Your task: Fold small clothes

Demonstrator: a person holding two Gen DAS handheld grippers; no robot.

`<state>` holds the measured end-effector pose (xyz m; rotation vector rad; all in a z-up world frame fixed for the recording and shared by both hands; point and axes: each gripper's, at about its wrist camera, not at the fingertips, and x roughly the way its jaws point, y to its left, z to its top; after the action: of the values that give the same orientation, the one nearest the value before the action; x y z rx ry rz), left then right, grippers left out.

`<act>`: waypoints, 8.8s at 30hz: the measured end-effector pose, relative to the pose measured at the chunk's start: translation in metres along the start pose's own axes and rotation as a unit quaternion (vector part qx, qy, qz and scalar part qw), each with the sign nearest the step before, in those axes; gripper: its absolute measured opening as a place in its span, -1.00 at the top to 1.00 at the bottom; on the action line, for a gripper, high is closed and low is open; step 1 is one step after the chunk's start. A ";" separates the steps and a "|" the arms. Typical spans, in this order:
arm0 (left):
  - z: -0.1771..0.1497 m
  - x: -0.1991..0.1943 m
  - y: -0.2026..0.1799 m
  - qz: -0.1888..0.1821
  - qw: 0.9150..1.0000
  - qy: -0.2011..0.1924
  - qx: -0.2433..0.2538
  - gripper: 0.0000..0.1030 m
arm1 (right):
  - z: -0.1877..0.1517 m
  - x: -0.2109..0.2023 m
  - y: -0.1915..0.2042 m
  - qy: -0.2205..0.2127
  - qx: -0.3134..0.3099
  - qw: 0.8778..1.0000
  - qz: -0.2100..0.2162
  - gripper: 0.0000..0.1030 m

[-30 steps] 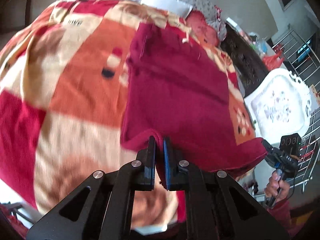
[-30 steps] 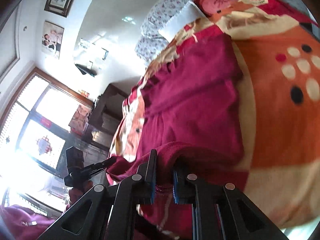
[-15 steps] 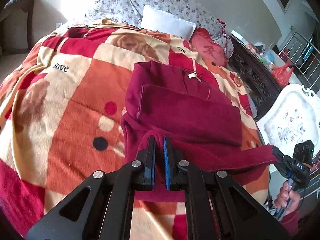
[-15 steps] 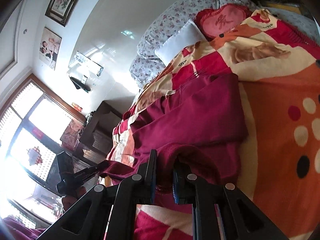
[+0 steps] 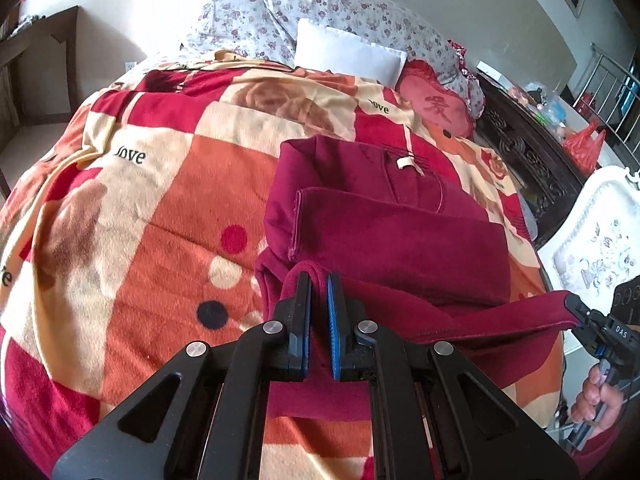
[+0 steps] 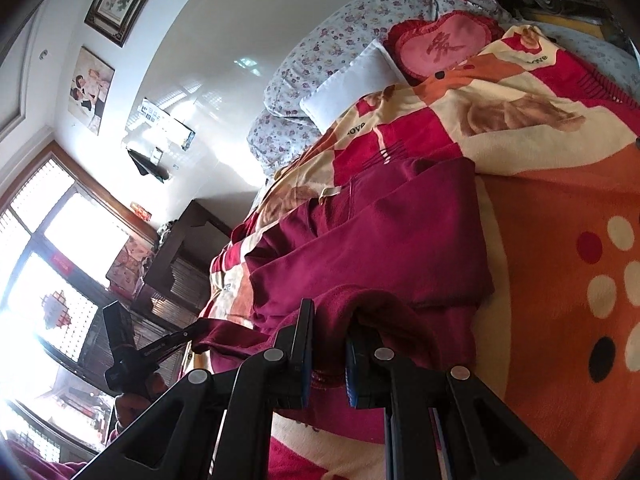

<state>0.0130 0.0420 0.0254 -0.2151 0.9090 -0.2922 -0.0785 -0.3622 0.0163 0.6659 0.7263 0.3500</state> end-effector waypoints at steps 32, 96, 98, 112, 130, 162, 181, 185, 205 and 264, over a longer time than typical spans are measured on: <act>0.096 0.071 -0.020 0.022 0.999 -0.029 0.003 0.88 | 0.100 0.063 -0.024 -0.032 -0.006 0.999 -0.040 0.77; 0.081 0.107 0.013 0.101 0.995 -0.007 0.007 -0.34 | 0.097 0.109 -0.041 0.024 -0.079 0.980 -0.180 0.11; 0.063 0.096 0.014 0.103 0.995 -0.001 0.008 -0.34 | 0.080 0.100 -0.040 0.027 -0.081 0.980 -0.178 0.11; -0.011 0.095 0.020 0.120 0.992 0.044 -0.005 -0.35 | 0.029 0.108 -0.033 0.076 -0.116 0.964 -0.226 0.11; -0.025 0.084 0.023 0.110 0.993 0.048 -0.013 -0.35 | -0.003 0.101 -0.021 0.114 -0.095 0.960 -0.238 0.11; -0.044 0.078 0.044 0.040 0.998 0.027 -0.046 -0.40 | 0.027 0.357 0.168 0.202 -0.216 0.947 -0.125 0.58; -0.048 0.072 0.051 0.025 0.998 0.018 -0.059 -0.42 | 0.037 0.353 0.177 0.189 -0.223 0.944 -0.156 -0.42; -0.051 0.070 0.053 0.017 0.998 0.015 -0.064 -0.41 | 0.026 0.375 0.187 0.210 -0.243 0.929 -0.182 -0.42; -0.022 0.073 0.053 -0.011 1.000 0.010 -0.028 -0.51 | 0.049 0.332 0.154 0.191 -0.187 0.959 -0.095 0.67; -0.017 0.094 -0.248 -0.176 0.957 0.087 0.215 0.04 | 0.113 0.071 -0.059 0.025 0.016 0.997 -0.071 -0.08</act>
<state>0.0146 -0.2236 0.0215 0.0570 0.9556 -0.8402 0.0551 -0.4193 0.0050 0.6335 0.8226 0.2258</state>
